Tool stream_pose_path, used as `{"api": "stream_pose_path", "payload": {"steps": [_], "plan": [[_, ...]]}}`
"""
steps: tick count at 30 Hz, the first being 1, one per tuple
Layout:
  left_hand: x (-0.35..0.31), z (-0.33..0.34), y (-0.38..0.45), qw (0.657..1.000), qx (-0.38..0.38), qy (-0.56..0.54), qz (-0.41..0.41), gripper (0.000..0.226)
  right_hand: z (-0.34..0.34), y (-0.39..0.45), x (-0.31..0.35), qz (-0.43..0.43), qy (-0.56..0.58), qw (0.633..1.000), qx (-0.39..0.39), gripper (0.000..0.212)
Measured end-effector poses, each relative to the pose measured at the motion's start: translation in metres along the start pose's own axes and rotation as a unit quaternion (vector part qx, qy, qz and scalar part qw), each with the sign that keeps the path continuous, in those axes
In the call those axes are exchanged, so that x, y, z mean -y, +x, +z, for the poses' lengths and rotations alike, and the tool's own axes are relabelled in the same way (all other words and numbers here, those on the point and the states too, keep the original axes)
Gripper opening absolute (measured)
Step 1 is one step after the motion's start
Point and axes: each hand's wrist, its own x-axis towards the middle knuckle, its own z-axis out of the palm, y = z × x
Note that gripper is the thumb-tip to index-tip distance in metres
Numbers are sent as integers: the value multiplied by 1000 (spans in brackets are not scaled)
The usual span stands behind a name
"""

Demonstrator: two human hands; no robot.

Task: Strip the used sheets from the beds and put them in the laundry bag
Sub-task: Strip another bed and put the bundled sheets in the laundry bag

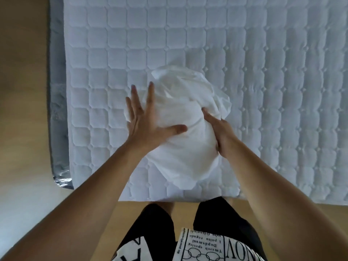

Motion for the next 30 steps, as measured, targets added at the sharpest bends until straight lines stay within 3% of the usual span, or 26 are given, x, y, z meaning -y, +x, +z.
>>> {"api": "stream_pose_path", "payload": {"steps": [2,5,11,12,14,15,16,18,20,25,27,30], "plan": [[-10,-11,8,994,54,57,76,147,-1,6,8,12,-1,1000,-1,82],[-19,-19,8,982,132,104,91,153,-1,11,17,4,2,1000,-21,81],[7,9,-6,984,111,125,61,161,5,7,25,-38,-152,981,-112,80],[10,14,-2,984,111,129,52,161,4,4,25,-72,-228,958,-160,82],[18,21,2,983,100,149,48,161,0,-3,37,-229,-401,853,-244,86],[22,24,1,983,93,152,51,160,0,-2,46,-318,-452,803,-224,88],[25,26,1,982,88,154,58,160,1,1,58,-365,-474,785,-161,87],[31,28,2,983,83,149,61,159,18,12,76,-329,-481,813,-9,81],[37,28,3,984,71,151,56,161,40,22,77,-257,-484,834,64,81],[57,38,-21,990,11,133,44,159,29,4,57,-217,-503,825,138,130],[65,53,-40,996,-46,75,-28,154,21,-5,40,-217,-530,804,160,155],[60,79,-70,980,-137,-45,-137,144,24,2,25,-231,-536,800,138,163]]}}
